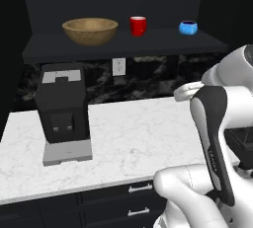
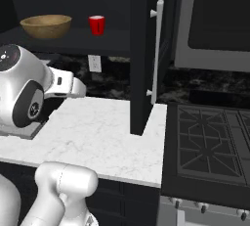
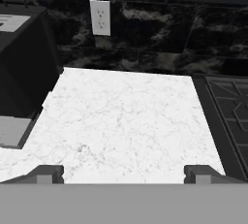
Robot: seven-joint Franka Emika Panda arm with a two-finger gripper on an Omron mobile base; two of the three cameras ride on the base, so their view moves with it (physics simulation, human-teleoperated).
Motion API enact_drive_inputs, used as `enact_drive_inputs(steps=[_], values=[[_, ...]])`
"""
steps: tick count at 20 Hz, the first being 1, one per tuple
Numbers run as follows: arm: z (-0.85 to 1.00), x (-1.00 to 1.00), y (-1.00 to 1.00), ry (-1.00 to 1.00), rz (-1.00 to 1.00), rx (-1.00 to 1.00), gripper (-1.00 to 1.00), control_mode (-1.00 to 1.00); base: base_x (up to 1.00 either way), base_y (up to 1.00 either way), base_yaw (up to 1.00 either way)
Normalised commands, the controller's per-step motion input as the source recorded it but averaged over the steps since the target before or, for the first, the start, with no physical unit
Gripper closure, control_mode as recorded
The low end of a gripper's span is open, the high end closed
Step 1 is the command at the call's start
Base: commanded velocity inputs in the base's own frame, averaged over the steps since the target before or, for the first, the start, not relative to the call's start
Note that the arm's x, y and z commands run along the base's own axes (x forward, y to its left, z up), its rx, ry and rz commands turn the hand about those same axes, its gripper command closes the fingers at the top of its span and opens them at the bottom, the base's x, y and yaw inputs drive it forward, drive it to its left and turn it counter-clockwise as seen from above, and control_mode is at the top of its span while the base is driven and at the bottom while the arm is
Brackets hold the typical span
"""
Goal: Gather all objects into one cabinet and sort the glasses and bowls to opposite sides.
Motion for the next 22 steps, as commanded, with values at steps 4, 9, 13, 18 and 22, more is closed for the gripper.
enact_drive_inputs(steps=[4,9,13,18,22], values=[[0.0,0.0,0.0,0.0,0.0,0.0,-1.0,1.0,-0.51,0.27,0.05],[0.0,0.0,0.0,0.0,0.0,0.0,-1.0,1.0,-0.63,0.88,0.07],[0.0,0.0,0.0,0.0,0.0,0.0,-1.0,1.0,-0.43,1.0,0.02],[0.0,0.0,0.0,0.0,0.0,0.0,-1.0,1.0,-0.32,1.0,0.0],[0.0,0.0,0.0,0.0,0.0,0.0,-1.0,1.0,-0.1,1.0,0.0]])
